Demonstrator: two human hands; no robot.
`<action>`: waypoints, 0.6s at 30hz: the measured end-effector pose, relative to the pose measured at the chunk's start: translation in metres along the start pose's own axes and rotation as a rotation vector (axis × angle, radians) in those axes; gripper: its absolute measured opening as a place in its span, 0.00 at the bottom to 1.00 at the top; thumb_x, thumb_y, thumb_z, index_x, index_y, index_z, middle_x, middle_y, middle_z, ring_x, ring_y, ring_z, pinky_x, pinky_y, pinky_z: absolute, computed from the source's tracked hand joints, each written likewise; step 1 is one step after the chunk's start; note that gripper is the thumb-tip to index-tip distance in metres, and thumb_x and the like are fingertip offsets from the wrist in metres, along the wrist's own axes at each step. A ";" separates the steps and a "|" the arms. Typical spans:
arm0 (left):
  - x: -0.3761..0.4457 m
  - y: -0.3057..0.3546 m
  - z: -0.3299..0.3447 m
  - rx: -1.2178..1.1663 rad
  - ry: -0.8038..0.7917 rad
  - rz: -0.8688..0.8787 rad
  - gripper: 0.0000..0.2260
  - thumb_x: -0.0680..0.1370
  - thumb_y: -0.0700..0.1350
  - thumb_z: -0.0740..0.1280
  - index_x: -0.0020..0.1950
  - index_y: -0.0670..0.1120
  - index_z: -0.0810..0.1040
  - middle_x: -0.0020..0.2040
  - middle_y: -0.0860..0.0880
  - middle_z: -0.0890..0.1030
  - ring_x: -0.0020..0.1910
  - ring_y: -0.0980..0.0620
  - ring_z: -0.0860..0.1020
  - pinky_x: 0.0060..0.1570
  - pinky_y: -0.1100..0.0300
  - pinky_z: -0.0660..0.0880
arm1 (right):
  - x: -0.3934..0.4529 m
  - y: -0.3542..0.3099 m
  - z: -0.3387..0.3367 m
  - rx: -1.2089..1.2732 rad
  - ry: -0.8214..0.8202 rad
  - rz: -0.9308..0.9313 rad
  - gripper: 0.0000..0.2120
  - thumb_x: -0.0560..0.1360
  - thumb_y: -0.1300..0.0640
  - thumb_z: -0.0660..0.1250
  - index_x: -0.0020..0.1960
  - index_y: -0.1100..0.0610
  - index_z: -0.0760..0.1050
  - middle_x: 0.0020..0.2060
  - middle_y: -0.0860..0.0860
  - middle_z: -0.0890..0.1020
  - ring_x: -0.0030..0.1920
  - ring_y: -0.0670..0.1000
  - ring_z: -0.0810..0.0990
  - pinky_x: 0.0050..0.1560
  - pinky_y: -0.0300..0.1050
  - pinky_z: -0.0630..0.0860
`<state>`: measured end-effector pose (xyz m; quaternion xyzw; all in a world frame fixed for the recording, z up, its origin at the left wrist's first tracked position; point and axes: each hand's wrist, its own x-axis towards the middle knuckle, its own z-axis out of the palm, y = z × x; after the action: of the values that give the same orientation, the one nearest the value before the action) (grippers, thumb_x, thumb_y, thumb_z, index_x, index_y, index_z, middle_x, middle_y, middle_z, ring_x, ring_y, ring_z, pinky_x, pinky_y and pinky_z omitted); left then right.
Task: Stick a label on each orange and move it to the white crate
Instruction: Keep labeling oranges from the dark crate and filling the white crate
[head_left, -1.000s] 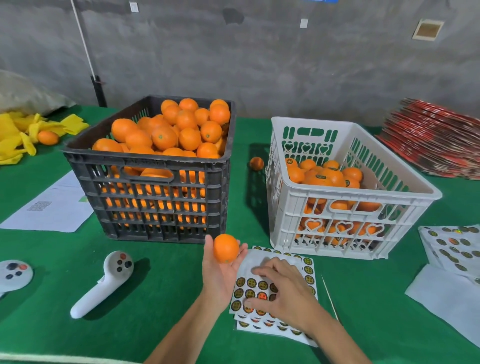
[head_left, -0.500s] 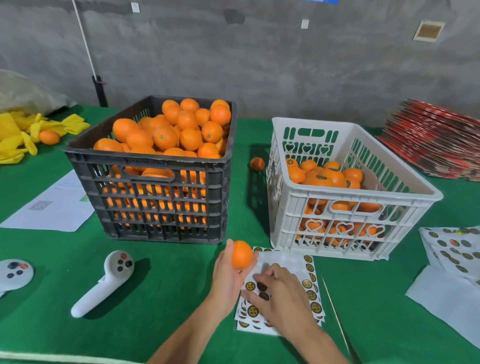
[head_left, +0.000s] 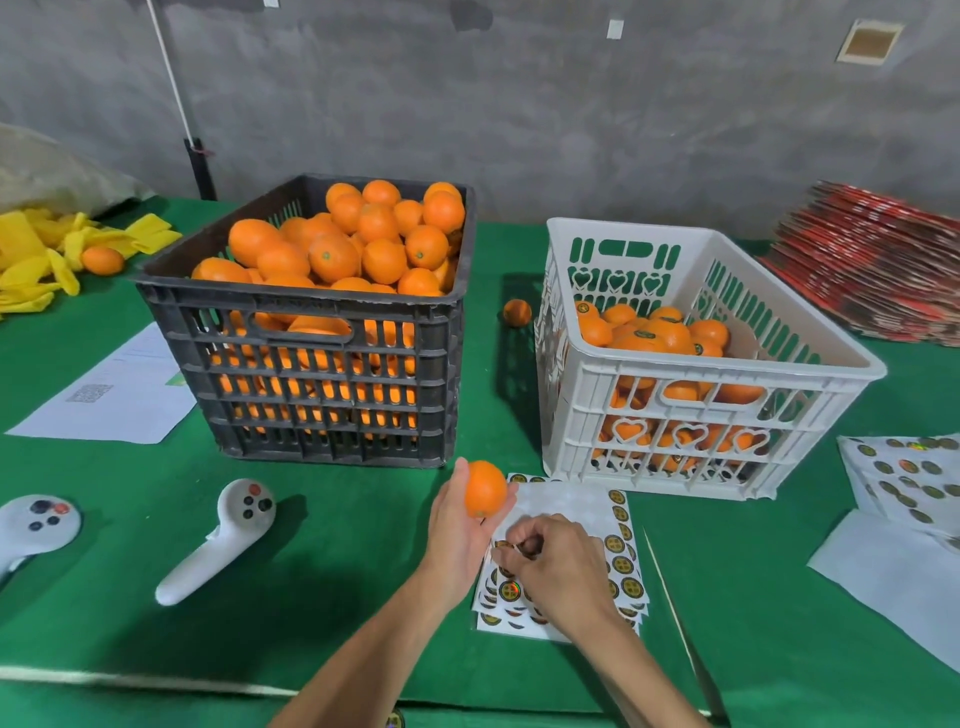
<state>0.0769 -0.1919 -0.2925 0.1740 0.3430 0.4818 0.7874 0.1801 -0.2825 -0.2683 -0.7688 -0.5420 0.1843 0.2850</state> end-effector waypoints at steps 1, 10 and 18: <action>-0.001 0.000 0.000 0.004 0.002 -0.008 0.34 0.74 0.58 0.71 0.74 0.44 0.67 0.71 0.35 0.72 0.56 0.38 0.85 0.58 0.45 0.82 | -0.001 0.000 0.000 -0.005 0.003 -0.010 0.12 0.72 0.39 0.75 0.44 0.46 0.78 0.38 0.43 0.80 0.43 0.47 0.79 0.56 0.51 0.76; 0.001 -0.004 -0.004 0.117 -0.004 0.077 0.25 0.77 0.58 0.70 0.68 0.45 0.72 0.68 0.35 0.74 0.55 0.37 0.85 0.62 0.42 0.80 | -0.014 0.010 0.011 -0.333 0.193 -0.204 0.21 0.77 0.33 0.65 0.58 0.47 0.82 0.51 0.45 0.79 0.50 0.50 0.78 0.55 0.47 0.73; 0.005 -0.006 -0.006 0.158 -0.039 0.082 0.25 0.75 0.59 0.71 0.66 0.47 0.74 0.67 0.35 0.75 0.54 0.37 0.86 0.63 0.41 0.79 | -0.001 0.010 -0.003 -0.622 0.231 -0.605 0.11 0.74 0.45 0.75 0.38 0.51 0.84 0.36 0.45 0.79 0.26 0.46 0.75 0.26 0.40 0.74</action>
<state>0.0779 -0.1909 -0.3028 0.2589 0.3570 0.4816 0.7574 0.1889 -0.2872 -0.2725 -0.6402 -0.7368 -0.1662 0.1403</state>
